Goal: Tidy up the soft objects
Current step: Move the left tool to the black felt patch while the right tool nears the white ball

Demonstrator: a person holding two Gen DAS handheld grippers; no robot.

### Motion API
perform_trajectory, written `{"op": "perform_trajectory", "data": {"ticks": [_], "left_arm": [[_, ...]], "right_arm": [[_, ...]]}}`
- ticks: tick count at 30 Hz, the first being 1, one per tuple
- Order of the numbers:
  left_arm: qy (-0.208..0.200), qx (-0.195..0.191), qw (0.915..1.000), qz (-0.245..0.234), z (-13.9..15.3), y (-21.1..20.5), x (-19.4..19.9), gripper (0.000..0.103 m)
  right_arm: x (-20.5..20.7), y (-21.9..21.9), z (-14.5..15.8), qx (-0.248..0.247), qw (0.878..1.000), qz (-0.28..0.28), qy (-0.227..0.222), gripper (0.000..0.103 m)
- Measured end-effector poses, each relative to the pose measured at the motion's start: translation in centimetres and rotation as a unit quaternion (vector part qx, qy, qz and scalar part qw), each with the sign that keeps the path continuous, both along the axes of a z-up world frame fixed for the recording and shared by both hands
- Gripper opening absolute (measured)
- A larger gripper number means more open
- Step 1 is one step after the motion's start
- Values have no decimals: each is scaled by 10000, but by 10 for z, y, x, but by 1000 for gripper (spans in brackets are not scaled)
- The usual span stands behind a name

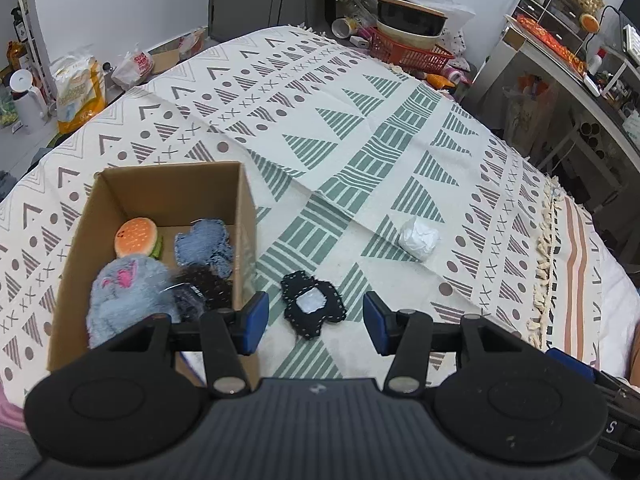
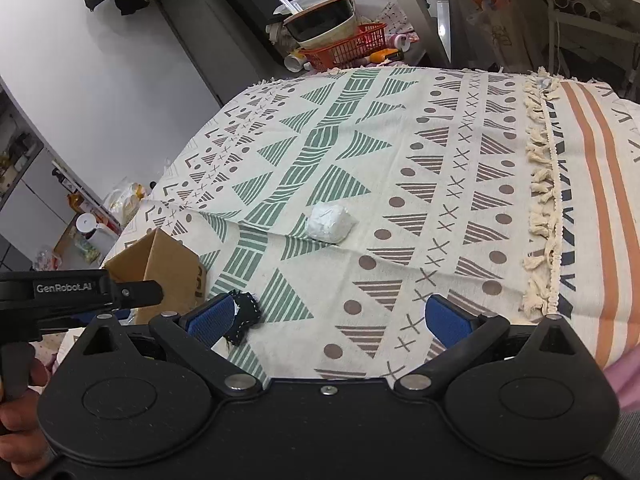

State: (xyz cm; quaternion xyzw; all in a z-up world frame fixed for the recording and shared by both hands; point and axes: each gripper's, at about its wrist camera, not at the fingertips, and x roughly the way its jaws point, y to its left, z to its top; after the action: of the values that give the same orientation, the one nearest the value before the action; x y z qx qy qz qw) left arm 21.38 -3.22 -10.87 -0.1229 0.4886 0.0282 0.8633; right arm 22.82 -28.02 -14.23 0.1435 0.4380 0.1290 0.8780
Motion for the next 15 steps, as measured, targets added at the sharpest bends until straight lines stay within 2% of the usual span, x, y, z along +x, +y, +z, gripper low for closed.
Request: {"op": "perform_trajectory", "data": {"ticks": [6,10,15], "left_arm": [[156,-143,9998,2,-13,-13,13,47],[347,-116,9993,-14,-26,-22,21,46],[553,-16,9985,-40,-45,-32,32,44]], "right_arm": [[11,-4,-5,6,9999,127,29,101],[21,-6,-13,34,9996,210,207,94],[29,-10,-24,58,9992,173,358,94]]}}
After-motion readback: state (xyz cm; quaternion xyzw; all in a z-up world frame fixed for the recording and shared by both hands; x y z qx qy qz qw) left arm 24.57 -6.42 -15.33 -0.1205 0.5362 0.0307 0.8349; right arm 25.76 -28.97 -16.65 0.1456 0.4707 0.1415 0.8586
